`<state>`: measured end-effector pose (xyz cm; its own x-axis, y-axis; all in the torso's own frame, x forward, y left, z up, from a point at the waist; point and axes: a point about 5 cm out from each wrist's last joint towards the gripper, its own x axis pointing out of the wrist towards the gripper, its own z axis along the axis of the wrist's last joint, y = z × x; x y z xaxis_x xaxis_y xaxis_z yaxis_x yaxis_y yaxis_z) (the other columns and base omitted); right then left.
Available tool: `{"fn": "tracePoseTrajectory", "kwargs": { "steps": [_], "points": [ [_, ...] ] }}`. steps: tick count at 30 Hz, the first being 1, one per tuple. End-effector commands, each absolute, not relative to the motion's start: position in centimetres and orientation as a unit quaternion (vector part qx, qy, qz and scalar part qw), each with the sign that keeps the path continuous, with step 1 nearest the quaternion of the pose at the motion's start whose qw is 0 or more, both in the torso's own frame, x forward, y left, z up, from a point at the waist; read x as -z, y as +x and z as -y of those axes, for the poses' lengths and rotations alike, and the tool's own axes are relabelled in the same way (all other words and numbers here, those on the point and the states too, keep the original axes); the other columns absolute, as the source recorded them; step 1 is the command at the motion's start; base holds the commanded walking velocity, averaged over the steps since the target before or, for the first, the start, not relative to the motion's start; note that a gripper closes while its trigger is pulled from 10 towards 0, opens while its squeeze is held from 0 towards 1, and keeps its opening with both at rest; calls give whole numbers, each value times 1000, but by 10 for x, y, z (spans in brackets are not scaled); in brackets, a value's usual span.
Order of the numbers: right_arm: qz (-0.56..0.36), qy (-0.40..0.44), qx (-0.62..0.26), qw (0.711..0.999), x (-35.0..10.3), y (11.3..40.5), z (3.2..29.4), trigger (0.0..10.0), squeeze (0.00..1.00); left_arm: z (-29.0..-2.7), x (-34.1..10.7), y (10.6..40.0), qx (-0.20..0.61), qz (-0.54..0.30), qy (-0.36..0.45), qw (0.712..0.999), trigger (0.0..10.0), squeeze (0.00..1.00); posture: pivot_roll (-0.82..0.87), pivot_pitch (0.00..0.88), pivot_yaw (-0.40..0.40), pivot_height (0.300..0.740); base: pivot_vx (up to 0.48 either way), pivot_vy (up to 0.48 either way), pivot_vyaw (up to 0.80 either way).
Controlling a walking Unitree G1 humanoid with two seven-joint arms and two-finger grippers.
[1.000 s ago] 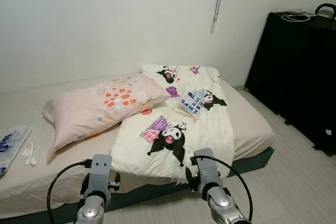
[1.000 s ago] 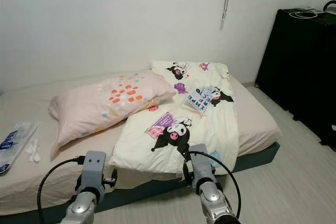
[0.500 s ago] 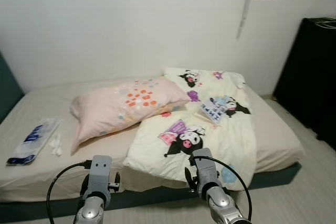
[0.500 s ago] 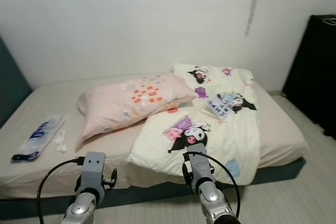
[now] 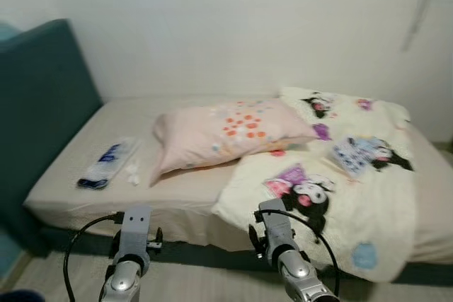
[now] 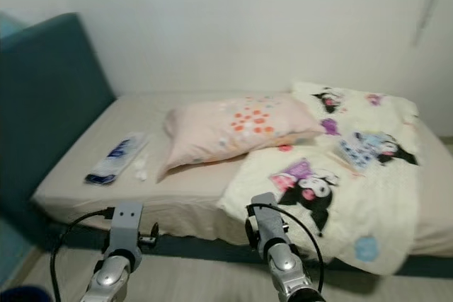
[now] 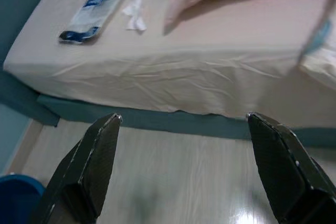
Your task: Clean up the room
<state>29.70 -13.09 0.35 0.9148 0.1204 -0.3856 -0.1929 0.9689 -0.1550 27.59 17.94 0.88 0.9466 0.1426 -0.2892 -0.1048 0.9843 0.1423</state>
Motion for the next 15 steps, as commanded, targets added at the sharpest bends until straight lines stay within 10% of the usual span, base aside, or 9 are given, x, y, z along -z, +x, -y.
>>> {"fn": "tracePoseTrajectory", "kwargs": {
  "steps": [1, 15],
  "points": [
    [-189, -91, -84, 974, -3, 297, 127, 10000, 0, -183, -8, 275, -66, -157, 66, 983, 10000, 0, 23, 0, -1, 740, 0, 0, 800],
    [-191, -75, -79, 976, -3, 296, 128, 10000, 0, -182, -8, 274, -58, -155, 58, 984, 10000, 0, 21, 0, 0, 740, 0, 0, 743]
  ]
}}
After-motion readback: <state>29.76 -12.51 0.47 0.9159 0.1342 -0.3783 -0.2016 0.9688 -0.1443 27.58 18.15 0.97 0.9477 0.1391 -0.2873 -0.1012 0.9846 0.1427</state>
